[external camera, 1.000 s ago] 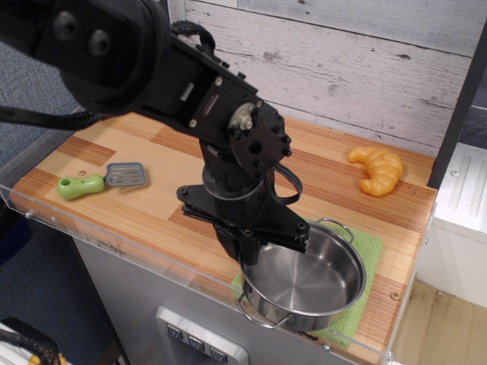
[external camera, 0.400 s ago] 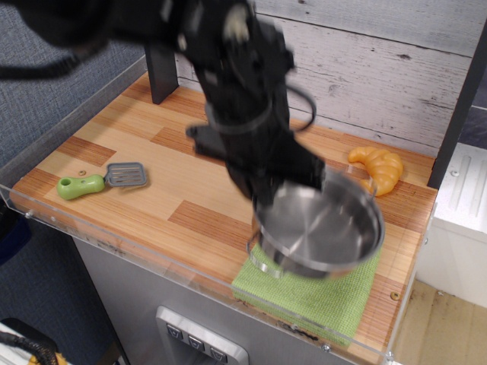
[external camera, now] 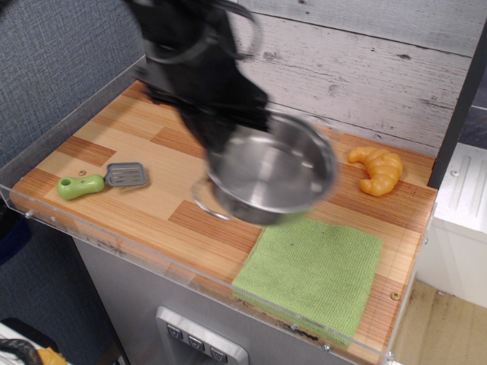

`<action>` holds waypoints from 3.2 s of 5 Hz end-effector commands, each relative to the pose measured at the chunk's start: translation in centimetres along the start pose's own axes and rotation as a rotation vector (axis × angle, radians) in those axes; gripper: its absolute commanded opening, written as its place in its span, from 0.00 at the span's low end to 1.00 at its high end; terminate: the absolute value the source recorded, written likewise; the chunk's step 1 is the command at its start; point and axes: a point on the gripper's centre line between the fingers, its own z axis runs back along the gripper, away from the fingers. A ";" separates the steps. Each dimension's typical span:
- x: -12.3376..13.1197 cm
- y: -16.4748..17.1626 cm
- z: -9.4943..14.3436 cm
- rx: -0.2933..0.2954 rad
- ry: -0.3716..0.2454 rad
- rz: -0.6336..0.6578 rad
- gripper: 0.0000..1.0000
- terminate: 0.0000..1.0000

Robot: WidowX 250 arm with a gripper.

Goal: Move pot to left of green cloth.

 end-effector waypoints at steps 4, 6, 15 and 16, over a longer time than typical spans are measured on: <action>-2.0 8.1 -4.4 0.088 0.063 0.039 0.00 0.00; -3.0 8.6 -6.8 0.083 0.113 0.050 0.00 0.00; -4.1 7.9 -6.5 0.141 0.120 0.181 1.00 0.00; -2.8 7.1 -4.2 0.121 0.081 0.148 1.00 0.00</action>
